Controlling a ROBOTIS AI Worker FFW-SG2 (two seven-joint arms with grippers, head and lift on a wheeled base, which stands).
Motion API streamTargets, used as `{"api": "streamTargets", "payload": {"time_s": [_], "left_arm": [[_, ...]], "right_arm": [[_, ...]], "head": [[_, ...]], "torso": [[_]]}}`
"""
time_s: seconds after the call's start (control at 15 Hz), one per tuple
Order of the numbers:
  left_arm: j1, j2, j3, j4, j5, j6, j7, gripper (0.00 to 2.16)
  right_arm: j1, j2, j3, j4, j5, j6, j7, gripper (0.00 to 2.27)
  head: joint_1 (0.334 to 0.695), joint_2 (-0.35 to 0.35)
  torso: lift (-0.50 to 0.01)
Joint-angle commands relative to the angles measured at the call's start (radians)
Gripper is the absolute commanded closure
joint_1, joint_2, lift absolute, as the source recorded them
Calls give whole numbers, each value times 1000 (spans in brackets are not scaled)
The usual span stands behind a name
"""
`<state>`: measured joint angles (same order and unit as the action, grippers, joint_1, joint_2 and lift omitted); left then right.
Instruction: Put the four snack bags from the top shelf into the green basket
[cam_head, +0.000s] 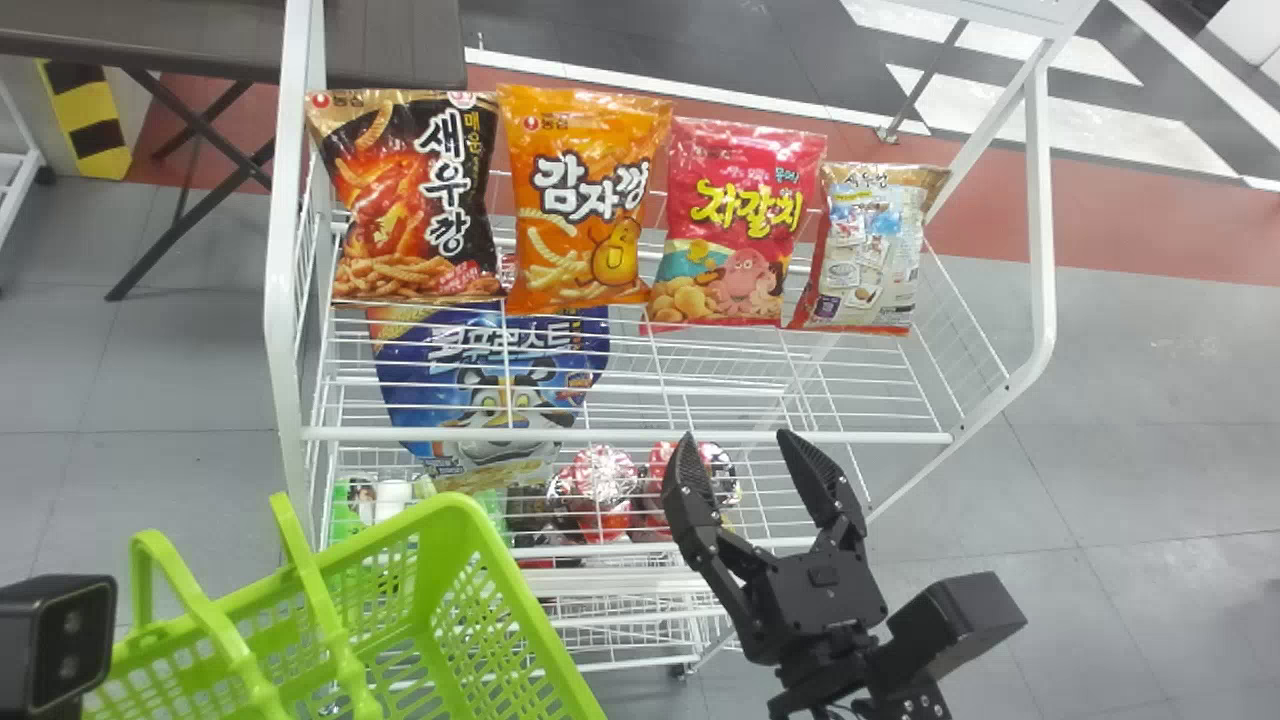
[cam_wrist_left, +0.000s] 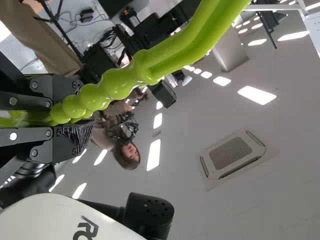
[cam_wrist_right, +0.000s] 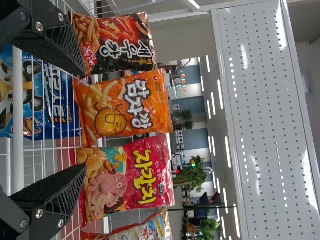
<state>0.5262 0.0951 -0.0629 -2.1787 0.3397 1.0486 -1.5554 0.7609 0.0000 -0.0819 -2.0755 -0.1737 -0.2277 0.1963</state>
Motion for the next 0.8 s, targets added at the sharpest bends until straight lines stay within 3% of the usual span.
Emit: {"api": "streamTargets", "payload": {"time_s": [0.0,0.73], "left_arm": [[1,0,0,0,-1,0,0,2148],[0,0,-8,0,-4,0,3,2148]], "right_arm": [[0,1,2,0,0,0,0,167],[-38,1,7,15,-12,3,3,164]], "head": [[695,-350],[695,-350]], "torso": [[0],[0]]}}
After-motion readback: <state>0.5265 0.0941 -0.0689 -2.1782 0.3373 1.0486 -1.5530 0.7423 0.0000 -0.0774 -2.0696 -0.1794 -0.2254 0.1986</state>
